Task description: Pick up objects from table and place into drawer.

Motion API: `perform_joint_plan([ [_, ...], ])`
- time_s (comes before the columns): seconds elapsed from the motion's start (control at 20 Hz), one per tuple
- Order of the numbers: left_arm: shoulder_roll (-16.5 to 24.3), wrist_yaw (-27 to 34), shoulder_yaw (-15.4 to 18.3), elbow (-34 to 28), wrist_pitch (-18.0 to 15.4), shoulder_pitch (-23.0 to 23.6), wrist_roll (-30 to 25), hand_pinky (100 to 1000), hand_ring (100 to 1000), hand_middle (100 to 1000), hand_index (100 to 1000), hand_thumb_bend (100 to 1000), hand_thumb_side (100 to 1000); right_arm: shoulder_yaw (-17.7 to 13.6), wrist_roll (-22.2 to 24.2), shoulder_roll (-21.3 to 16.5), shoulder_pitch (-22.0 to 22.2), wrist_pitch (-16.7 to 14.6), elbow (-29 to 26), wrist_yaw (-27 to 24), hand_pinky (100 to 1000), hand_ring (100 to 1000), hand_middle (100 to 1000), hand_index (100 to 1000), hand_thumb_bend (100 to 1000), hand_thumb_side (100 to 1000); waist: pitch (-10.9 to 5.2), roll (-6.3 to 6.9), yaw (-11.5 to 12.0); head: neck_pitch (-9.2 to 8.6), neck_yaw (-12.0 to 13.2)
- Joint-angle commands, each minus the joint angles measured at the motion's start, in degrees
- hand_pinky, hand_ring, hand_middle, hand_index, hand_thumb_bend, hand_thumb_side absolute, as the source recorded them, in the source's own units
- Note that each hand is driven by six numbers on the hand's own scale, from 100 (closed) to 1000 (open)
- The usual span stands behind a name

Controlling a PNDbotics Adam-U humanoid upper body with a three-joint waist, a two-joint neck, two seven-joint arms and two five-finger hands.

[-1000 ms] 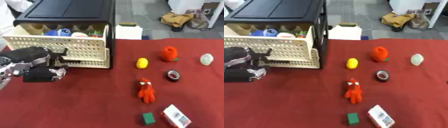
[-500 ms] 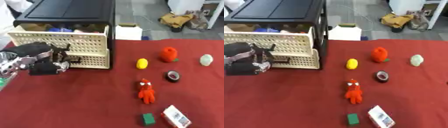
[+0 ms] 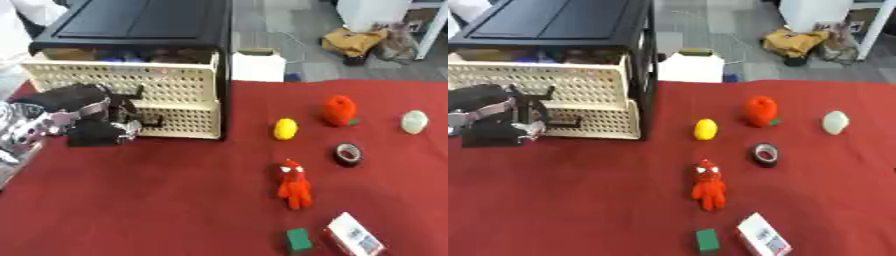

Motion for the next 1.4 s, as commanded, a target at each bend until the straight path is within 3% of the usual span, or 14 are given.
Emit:
perform_joint_plan([
  [0.05,0.1,-0.5,0.2,1.4,-0.1,-1.7,0.6,347,430,482,895,100,1000,-0.6,0.3,-0.5,-0.4,0.0,-0.8,-0.3,600,689,557,761,100,926,-0.92,0.03,-0.1,-0.82,0.2],
  [0.8,-2.5,-0.9,0.1,6.9,-0.6,-3.5,4.1,280,326,393,927,100,1000,-0.8,0.7,-0.1,-0.4,0.2,-0.8,-0.6,600,684,555,761,100,919,-0.88,0.01,-0.3,-1.26,0.4],
  [1.1,-2.7,-0.5,-0.2,6.3,-1.1,-3.0,4.3,293,336,408,935,100,1000,-0.8,0.9,0.0,-0.3,0.4,-0.8,-0.6,601,684,555,762,100,921,-1.17,-0.15,-0.4,-1.21,0.4],
  [1.2,-2.6,0.4,-0.5,5.2,-1.5,-2.3,3.2,298,345,416,919,100,1000,-0.9,0.9,-0.1,-0.3,0.4,-0.8,-0.7,602,685,556,762,100,921,-1.32,-0.21,-0.3,-1.01,0.4],
  [1.4,-2.4,3.5,-0.7,0.2,-3.5,0.2,-0.1,339,408,449,759,100,1000,-0.9,1.1,-0.3,-0.3,0.3,-0.8,-1.1,603,686,557,763,100,925,-1.76,-0.45,-0.2,-0.46,0.0],
])
